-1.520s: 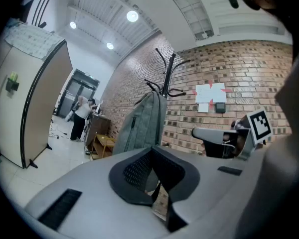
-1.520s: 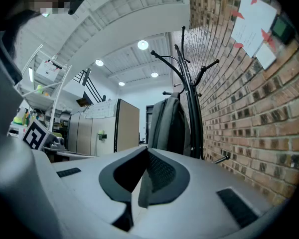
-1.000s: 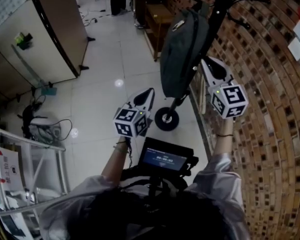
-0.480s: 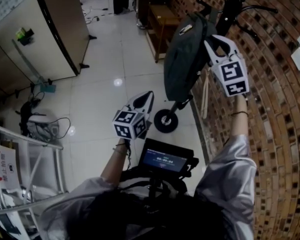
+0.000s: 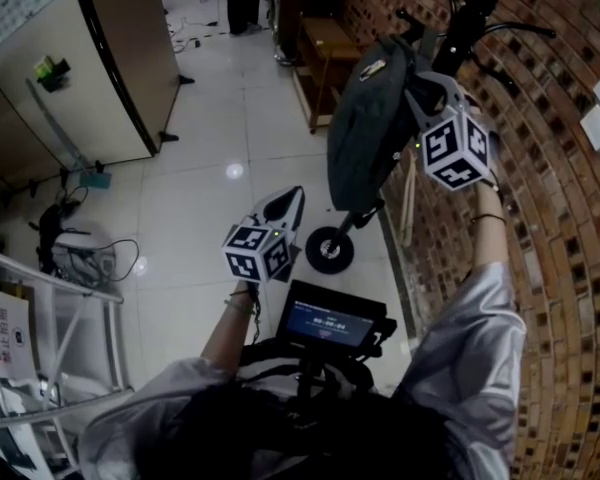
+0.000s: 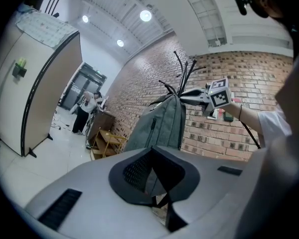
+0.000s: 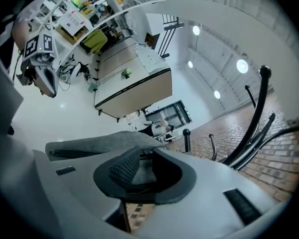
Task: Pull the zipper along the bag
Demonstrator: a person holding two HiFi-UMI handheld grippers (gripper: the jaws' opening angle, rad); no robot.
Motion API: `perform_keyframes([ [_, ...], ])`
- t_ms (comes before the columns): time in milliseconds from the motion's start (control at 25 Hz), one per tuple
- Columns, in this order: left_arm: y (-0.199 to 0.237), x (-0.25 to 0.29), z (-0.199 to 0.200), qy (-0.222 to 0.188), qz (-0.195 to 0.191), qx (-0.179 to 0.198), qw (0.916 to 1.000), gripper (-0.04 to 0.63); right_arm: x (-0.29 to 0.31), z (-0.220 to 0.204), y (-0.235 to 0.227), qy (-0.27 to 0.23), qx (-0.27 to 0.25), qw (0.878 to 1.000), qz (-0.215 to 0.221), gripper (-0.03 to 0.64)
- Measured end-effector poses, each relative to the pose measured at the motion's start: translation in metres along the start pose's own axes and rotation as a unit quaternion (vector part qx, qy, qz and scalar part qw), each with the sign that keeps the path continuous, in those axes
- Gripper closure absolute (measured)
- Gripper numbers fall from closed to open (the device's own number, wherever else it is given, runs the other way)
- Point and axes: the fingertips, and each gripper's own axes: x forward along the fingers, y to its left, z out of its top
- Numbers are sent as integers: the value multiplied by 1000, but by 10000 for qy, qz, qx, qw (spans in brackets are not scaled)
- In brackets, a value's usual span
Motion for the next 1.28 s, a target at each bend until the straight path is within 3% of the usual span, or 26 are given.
perform_keyframes([
  [360,2,2,1,-80,27,-59,9999,588,10,-2,-2,136,-428,9989,-112,525],
  [920,2,1,-4,-8,55,-67,10000,588,1,8,-19,-363,35,9992,-152,528],
  [1200,-6,18,-1,-156,190,-163,9996,588,9,16,-9,-498,-872,9949,58,528],
  [1280,-9,22,2,-218,234,-182,9993,588,9,18,-8,-617,-909,9939,116,528],
])
